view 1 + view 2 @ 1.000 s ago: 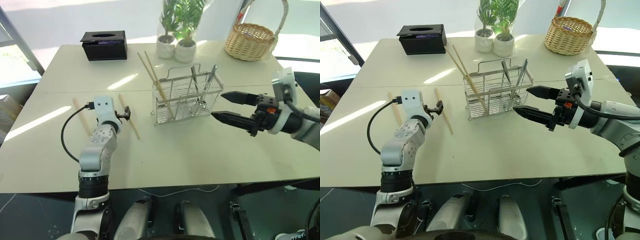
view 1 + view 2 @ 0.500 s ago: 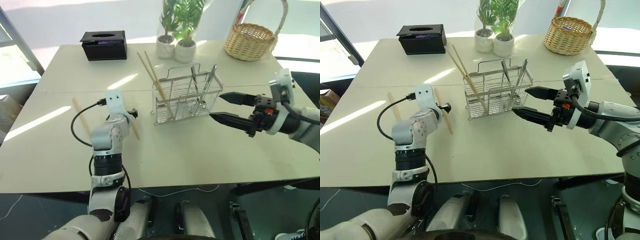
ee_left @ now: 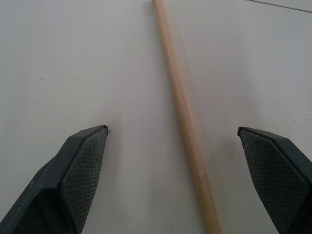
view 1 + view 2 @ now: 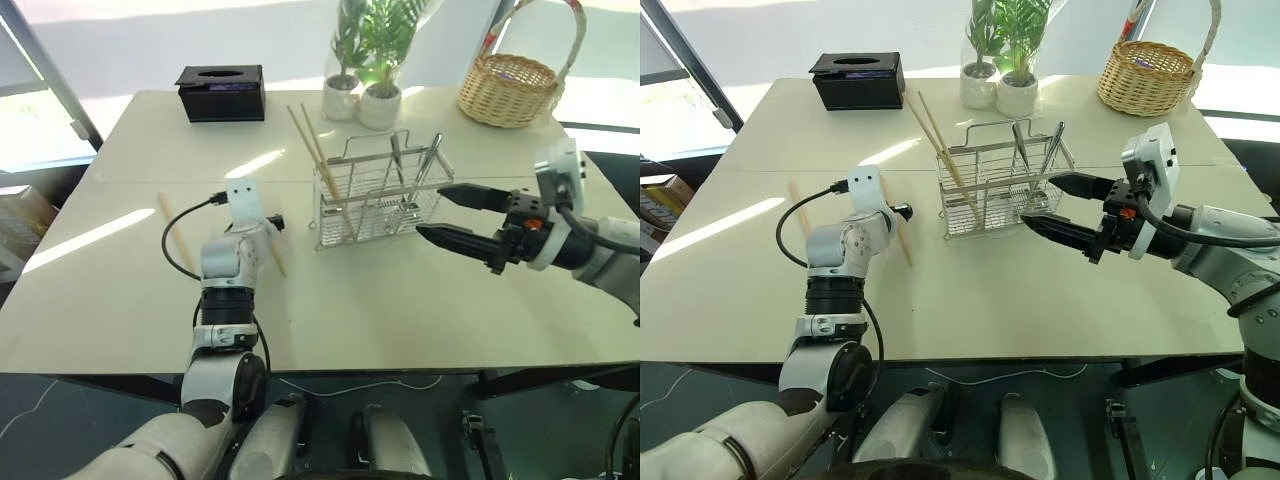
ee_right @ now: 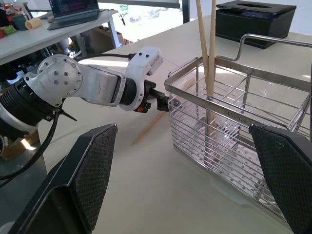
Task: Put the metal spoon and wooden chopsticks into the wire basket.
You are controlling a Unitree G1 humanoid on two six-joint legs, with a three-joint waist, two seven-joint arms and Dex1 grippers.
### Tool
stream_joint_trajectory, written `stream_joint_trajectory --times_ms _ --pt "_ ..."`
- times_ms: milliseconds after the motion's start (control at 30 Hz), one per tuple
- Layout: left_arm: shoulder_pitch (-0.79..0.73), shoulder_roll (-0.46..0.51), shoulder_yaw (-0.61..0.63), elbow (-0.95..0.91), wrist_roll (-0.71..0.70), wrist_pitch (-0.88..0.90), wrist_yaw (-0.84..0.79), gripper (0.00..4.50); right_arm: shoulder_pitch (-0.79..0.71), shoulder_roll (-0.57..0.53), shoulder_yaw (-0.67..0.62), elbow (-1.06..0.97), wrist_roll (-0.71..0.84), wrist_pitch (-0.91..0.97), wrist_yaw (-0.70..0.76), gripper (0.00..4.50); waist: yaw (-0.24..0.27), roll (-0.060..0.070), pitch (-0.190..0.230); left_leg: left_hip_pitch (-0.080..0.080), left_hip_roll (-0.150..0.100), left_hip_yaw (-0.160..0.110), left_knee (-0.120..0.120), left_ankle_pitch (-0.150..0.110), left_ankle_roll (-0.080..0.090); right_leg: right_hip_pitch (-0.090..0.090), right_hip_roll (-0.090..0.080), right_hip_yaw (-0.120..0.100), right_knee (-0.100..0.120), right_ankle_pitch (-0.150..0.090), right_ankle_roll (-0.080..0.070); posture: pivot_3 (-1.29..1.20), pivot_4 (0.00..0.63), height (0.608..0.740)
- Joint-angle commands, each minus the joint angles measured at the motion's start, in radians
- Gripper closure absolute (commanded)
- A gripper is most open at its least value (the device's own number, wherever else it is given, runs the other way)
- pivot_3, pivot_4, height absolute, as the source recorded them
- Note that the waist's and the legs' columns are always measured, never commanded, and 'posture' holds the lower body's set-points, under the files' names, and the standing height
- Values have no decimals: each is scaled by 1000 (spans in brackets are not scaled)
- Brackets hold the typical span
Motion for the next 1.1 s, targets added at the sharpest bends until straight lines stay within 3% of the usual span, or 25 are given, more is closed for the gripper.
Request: stream_joint_trajectory --times_ms 33,100,333,367,900,1000,1100 --pt "8 3 -17 38 14 48 -3 246 -5 -3 -34 -28 14 -24 -3 2 -1 0 0 0 0 0 0 0 0 0 0 0 0 0 0 0 150 740" --pt "9 2 -16 34 21 59 5 734 -9 -4 -34 -25 12 -25 -3 0 -1 0 0 0 0 0 0 0 0 0 0 0 0 0 0 0 150 740" --pt "27 -21 14 8 27 88 34 4173 -13 -9 -42 -20 16 -22 -3 0 -2 0 0 0 0 0 0 0 0 0 0 0 -1 0 0 0 150 740" --pt "31 -26 21 2 27 93 40 4459 -14 -12 -45 -18 18 -19 -3 0 -2 0 0 0 0 0 0 0 0 0 0 0 -1 0 0 0 150 740" --pt "66 1 18 -20 38 92 18 4459 27 -99 -98 -14 84 36 74 0 -4 0 0 0 0 0 -1 0 0 0 0 0 -2 0 1 0 150 740" --pt "91 59 -56 -39 64 26 -36 4459 49 -115 -109 -16 81 35 86 0 -6 1 -1 0 0 0 -1 0 0 0 0 0 -2 0 1 0 150 740" --pt "135 189 -201 -102 118 -149 -161 4459 56 -113 -111 -22 80 31 80 0 -10 1 -1 1 1 0 -1 0 0 0 0 0 -1 0 0 0 150 740"
